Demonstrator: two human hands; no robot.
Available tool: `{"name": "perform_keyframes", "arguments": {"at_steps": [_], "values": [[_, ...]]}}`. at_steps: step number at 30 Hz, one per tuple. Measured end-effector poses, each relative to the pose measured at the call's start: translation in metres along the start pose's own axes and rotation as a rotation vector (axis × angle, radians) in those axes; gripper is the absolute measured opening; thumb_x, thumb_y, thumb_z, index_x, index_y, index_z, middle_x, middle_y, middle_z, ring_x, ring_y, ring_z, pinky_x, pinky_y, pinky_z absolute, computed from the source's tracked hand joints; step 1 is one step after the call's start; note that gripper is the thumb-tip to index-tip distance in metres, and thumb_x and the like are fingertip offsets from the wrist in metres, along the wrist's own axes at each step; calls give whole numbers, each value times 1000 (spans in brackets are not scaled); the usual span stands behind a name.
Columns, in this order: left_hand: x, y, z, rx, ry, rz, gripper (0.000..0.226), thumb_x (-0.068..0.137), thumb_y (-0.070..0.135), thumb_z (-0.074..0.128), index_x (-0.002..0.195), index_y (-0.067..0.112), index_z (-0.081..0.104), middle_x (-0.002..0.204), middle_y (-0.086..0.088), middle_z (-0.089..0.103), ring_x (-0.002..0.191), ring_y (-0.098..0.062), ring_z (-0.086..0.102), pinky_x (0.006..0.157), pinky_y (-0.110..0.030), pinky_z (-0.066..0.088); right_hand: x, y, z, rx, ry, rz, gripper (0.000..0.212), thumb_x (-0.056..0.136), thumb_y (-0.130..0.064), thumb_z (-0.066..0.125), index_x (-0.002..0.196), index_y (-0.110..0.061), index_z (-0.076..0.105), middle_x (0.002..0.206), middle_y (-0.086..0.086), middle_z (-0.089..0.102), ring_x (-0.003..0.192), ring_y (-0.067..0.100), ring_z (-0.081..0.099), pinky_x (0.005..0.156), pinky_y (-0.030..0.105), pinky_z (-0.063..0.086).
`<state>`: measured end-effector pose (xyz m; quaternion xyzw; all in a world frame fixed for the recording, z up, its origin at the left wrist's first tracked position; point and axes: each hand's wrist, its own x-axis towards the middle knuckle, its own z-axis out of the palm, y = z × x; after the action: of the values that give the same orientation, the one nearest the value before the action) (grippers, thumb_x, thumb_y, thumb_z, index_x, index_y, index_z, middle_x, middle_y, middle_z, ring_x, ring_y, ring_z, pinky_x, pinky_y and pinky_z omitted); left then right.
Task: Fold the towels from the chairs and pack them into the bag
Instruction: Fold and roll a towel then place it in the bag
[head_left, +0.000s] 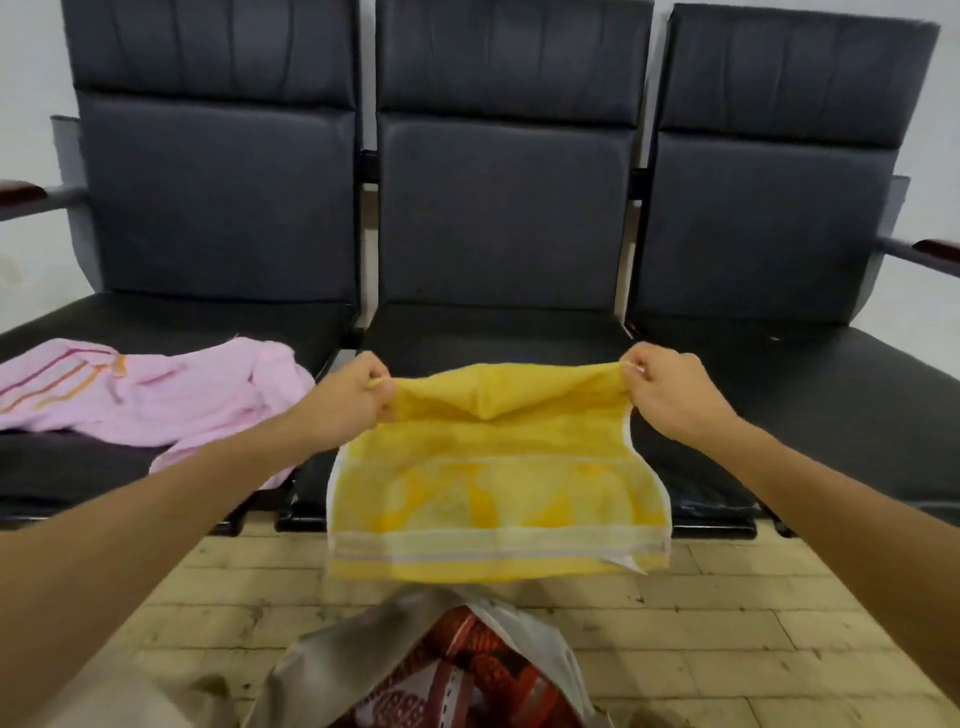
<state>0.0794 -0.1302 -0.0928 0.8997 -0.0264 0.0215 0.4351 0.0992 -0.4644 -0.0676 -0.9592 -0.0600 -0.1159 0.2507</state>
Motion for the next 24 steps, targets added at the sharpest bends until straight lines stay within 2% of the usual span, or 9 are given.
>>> {"name": "perform_keyframes", "arguments": {"at_steps": [2, 4, 6, 8, 11, 15, 17, 20, 24], "values": [[-10, -21, 17, 253, -153, -2, 9, 101, 25, 44, 98, 17, 46, 91, -4, 59, 86, -21, 60, 78, -36, 49, -15, 12, 12, -79, -200, -7, 19, 100, -20, 41, 94, -19, 58, 87, 5, 66, 81, 23, 64, 73, 42, 54], [-18, -30, 26, 453, -270, 40, 10, 101, 24, 42, 99, 15, 43, 87, -7, 56, 73, -16, 47, 66, -30, 40, -28, 16, 18, -187, -367, -53, 21, 98, -18, 42, 85, -23, 57, 82, 0, 65, 80, 23, 61, 72, 37, 53], [-21, -30, 28, 507, -330, 75, 8, 98, 19, 45, 103, 14, 41, 86, -1, 50, 70, -14, 43, 63, -29, 38, -35, 14, 21, -293, -447, -97, 19, 96, -17, 45, 84, -23, 59, 77, -3, 58, 76, 23, 53, 67, 33, 46], [-22, -33, 26, 532, -389, 115, 24, 99, 20, 45, 123, 17, 40, 110, 4, 51, 88, -17, 54, 77, -32, 46, -37, 12, 24, -336, -456, -108, 12, 93, -21, 52, 92, -18, 63, 81, 2, 59, 80, 24, 51, 70, 37, 47], [-16, -42, 22, 599, -416, 136, 42, 104, 27, 36, 144, 17, 29, 143, 3, 34, 123, -17, 45, 104, -29, 36, -29, 13, 37, -335, -440, -106, 15, 92, -25, 55, 77, -22, 56, 72, -1, 52, 78, 28, 51, 66, 37, 43], [2, -62, 22, 576, -341, 159, 46, 105, 24, 32, 150, 14, 25, 154, 3, 25, 138, -13, 31, 104, -8, 15, -13, 17, 62, -371, -378, -109, 17, 98, -31, 48, 99, -20, 61, 90, 6, 60, 80, 26, 52, 68, 34, 44], [9, -69, 24, 587, -293, 170, 47, 105, 24, 31, 151, 18, 23, 157, 6, 19, 143, -11, 23, 103, -6, 7, -10, 15, 68, -398, -372, -100, 19, 101, -29, 43, 95, -17, 56, 82, 4, 52, 72, 22, 47, 66, 32, 40], [16, -71, 27, 565, -255, 150, 46, 105, 27, 31, 150, 21, 26, 157, 10, 21, 142, -10, 24, 102, -7, 9, -5, 17, 77, -368, -371, -57, 28, 103, -25, 41, 77, -16, 44, 69, -1, 38, 65, 22, 42, 57, 32, 34], [16, -69, 24, 414, -197, 144, 39, 104, 24, 35, 143, 21, 37, 148, 8, 34, 130, -10, 36, 101, -13, 21, -1, 24, 79, -186, -283, 16, 36, 102, -20, 44, 66, -20, 42, 67, 5, 46, 57, 22, 43, 48, 28, 31]]}}
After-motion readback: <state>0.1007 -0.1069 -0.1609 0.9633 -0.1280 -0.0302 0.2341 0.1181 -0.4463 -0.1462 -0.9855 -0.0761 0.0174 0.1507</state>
